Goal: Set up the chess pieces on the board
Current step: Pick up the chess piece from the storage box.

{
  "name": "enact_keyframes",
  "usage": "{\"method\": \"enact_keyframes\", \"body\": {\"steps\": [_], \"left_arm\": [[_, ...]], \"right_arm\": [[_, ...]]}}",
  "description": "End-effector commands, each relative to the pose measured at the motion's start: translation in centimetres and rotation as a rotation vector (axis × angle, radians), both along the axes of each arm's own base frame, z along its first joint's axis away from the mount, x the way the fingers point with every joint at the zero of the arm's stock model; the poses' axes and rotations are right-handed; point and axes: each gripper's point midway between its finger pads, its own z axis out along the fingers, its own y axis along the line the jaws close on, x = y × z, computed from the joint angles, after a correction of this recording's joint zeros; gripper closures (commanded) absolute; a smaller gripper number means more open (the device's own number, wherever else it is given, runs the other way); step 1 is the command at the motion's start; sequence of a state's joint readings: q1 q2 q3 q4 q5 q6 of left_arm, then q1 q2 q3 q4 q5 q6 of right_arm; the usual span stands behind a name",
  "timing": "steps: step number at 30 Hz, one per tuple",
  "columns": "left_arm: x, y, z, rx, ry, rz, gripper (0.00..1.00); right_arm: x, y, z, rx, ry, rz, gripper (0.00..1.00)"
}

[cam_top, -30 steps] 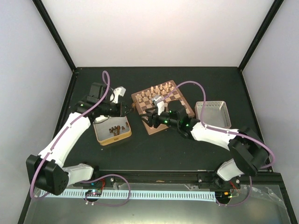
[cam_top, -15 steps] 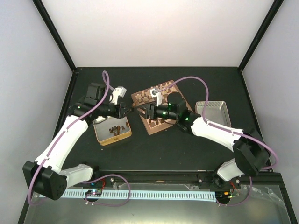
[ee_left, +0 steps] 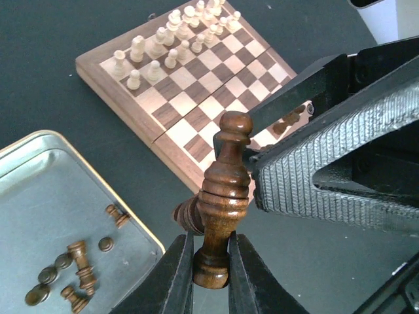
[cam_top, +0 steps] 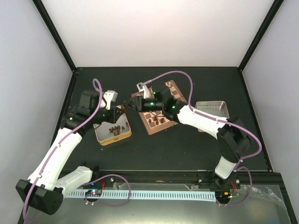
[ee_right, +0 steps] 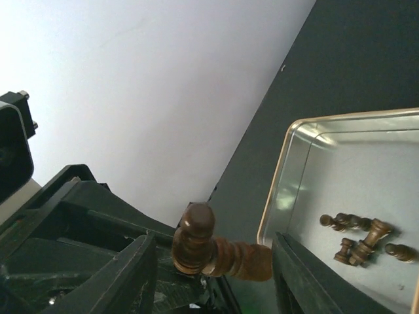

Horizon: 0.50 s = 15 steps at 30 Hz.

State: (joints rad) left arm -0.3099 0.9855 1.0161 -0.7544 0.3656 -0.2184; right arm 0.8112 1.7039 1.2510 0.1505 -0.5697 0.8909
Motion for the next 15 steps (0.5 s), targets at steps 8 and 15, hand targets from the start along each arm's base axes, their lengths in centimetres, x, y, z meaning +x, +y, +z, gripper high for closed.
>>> {"method": "enact_keyframes", "body": {"steps": [8, 15], "left_arm": [[-0.8, 1.8, -1.2, 0.063, -0.013, 0.064, 0.97], [-1.1, 1.8, -1.3, 0.062, -0.008, 0.062, 0.97]], "right_arm": [[-1.1, 2.2, 0.6, 0.044, 0.091, 0.085, 0.55], [-0.5, 3.0, -0.3, 0.041, 0.127, 0.085, 0.61]]}}
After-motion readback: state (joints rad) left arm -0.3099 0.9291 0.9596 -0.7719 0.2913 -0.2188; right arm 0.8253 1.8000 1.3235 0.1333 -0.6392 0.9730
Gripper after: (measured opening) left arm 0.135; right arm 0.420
